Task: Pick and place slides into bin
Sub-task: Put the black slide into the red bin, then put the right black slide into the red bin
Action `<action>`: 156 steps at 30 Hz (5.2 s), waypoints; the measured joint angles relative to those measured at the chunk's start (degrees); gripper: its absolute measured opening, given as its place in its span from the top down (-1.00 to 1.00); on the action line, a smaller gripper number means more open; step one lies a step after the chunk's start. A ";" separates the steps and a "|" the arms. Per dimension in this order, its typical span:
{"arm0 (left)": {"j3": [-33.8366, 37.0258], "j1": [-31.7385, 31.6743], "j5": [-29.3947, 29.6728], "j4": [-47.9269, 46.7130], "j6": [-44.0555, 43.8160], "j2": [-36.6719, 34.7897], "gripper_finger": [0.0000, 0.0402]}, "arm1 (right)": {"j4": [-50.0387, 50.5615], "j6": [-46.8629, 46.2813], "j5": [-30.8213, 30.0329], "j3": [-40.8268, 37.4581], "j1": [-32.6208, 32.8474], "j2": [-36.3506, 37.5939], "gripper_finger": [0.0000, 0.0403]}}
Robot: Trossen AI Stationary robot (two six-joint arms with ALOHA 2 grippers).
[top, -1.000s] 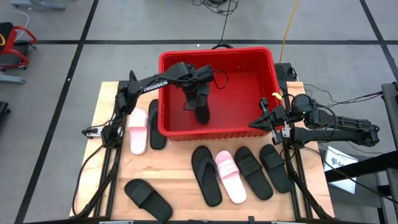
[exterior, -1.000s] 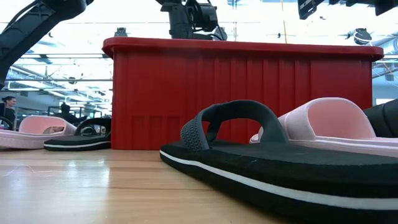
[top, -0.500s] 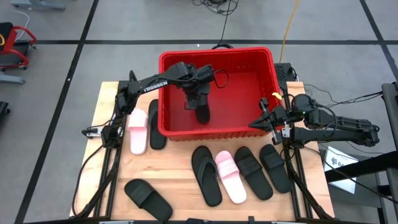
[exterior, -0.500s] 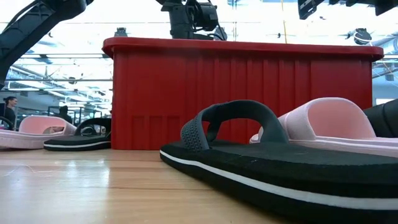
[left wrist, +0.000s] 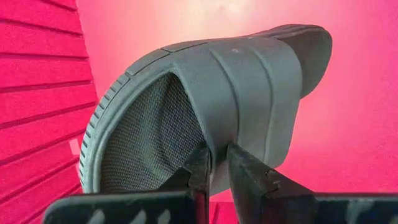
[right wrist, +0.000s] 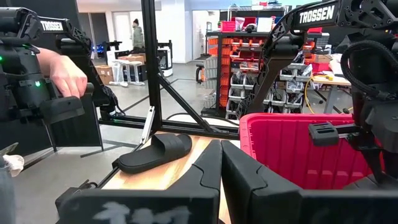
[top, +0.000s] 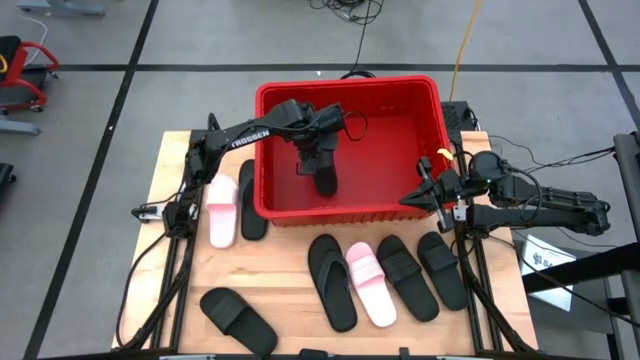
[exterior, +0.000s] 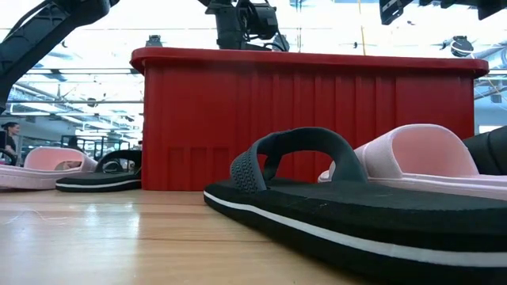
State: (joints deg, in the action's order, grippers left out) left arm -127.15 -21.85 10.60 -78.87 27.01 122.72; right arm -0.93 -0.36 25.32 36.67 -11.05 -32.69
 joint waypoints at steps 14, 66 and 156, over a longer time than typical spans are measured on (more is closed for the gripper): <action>0.02 -0.04 3.51 3.33 0.98 -0.07 0.34 | -0.01 0.00 0.01 0.00 0.00 -0.02 1.00; 22.31 -4.09 4.00 22.15 -3.64 -0.03 0.33 | 0.02 4.31 0.02 0.00 0.01 -0.01 1.00; 25.79 13.33 21.29 29.03 -21.00 -37.69 0.45 | 54.66 10.06 -16.20 31.48 12.42 -9.75 1.00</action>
State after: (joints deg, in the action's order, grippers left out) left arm -101.36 -8.51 31.88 -49.84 6.01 85.02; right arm 53.73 9.70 9.12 68.15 1.37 -42.43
